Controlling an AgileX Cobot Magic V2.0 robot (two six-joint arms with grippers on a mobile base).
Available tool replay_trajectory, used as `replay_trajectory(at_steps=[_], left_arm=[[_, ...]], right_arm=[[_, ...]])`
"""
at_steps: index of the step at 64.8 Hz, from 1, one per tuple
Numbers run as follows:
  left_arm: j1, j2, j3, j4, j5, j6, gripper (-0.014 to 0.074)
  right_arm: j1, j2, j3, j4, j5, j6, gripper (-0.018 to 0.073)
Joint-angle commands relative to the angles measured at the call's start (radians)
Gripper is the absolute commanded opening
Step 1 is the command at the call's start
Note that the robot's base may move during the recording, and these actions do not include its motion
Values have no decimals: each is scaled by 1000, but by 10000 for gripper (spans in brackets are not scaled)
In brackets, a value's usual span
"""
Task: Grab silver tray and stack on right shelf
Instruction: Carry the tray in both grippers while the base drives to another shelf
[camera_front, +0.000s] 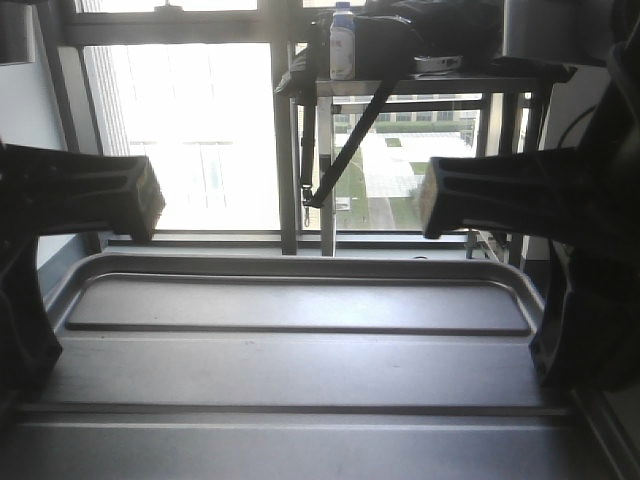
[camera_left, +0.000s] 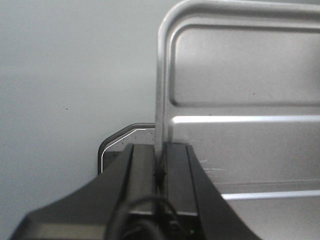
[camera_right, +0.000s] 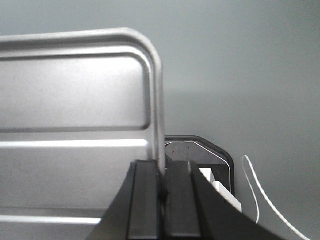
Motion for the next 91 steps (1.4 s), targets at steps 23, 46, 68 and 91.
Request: replay_trajectory(at_steps=[23,46,68,91], left_arm=[[-2,-25,-22,49,75,6,-91],[-2,-25,-22,49,75,6,-91],[-2,-25,-22,49,75,6,-91],[-2,-25,-22,49,75,6,-91]], right_arm=[[-12,-20,-22,-65,72,0,60],[-12,-20,-22,-65,72,0,60],[-12,-20,-22,-65,75,0,60],[-12,-20,-22,-65,76,0,60]])
